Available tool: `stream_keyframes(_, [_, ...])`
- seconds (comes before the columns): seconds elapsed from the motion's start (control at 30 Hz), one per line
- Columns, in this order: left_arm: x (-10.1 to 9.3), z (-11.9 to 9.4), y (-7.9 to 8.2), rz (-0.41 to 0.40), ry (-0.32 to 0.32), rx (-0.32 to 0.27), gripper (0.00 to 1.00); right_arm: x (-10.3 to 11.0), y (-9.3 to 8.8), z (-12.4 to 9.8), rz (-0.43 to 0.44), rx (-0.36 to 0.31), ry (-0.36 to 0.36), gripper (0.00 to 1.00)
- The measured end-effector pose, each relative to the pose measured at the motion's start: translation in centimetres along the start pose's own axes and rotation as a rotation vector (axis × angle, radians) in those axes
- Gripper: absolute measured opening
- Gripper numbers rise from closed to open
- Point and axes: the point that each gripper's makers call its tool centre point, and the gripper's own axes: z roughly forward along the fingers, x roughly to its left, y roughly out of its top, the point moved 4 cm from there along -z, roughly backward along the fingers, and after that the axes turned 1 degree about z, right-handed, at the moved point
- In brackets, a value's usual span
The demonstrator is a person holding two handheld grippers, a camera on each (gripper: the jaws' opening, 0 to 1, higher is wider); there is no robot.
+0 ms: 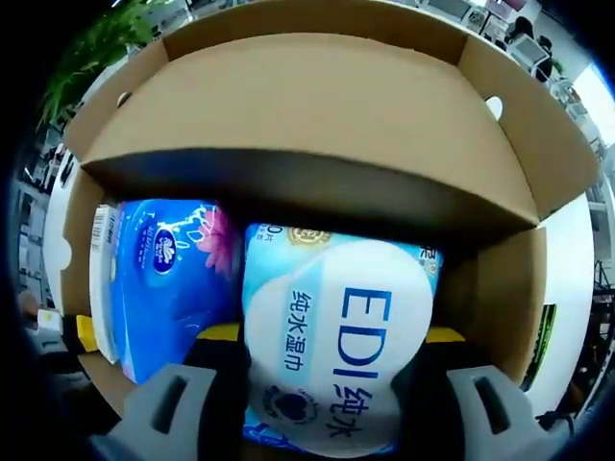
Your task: Operate the shoe box by opening the lid, removing the specified soft item, and placing it in the target area until the item is outside and the box remains undamaged.
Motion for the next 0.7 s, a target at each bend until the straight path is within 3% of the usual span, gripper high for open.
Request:
stream_keyframes(0.2, [0.04,0.04,-0.08,-0.002,0.004,0.006,0.12,0.32,-0.39,-0.2,0.007,-0.004,-0.007,0.69])
stream_keyframes(0.3, [0.04,0.05,-0.09,-0.001,0.005,0.008,0.12,0.42,-0.53,-0.38,0.004,-0.052,-0.008,0.68])
stream_keyframes(0.47, [0.09,0.03,-0.1,0.0,0.004,0.006,0.12,0.74,-0.66,-0.36,0.007,-0.021,-0.037,0.67])
stream_keyframes(0.5, [0.07,0.02,-0.09,0.0,0.003,0.006,0.12,0.45,-0.38,-0.57,-0.048,-0.078,-0.048,0.67])
stream_keyframes(0.53, [0.05,0.01,-0.06,0.002,0.003,0.007,0.12,0.61,-0.78,-0.7,-0.018,-0.086,-0.014,0.67])
stream_keyframes(0.57, [0.03,0.0,-0.02,0.003,0.004,0.008,0.12,-0.05,0.0,-0.34,-0.004,-0.073,-0.003,0.66])
stream_keyframes(0.7, [0.04,0.0,0.01,0.001,0.004,0.005,0.12,-0.02,0.21,-0.16,-0.009,-0.017,-0.017,0.66])
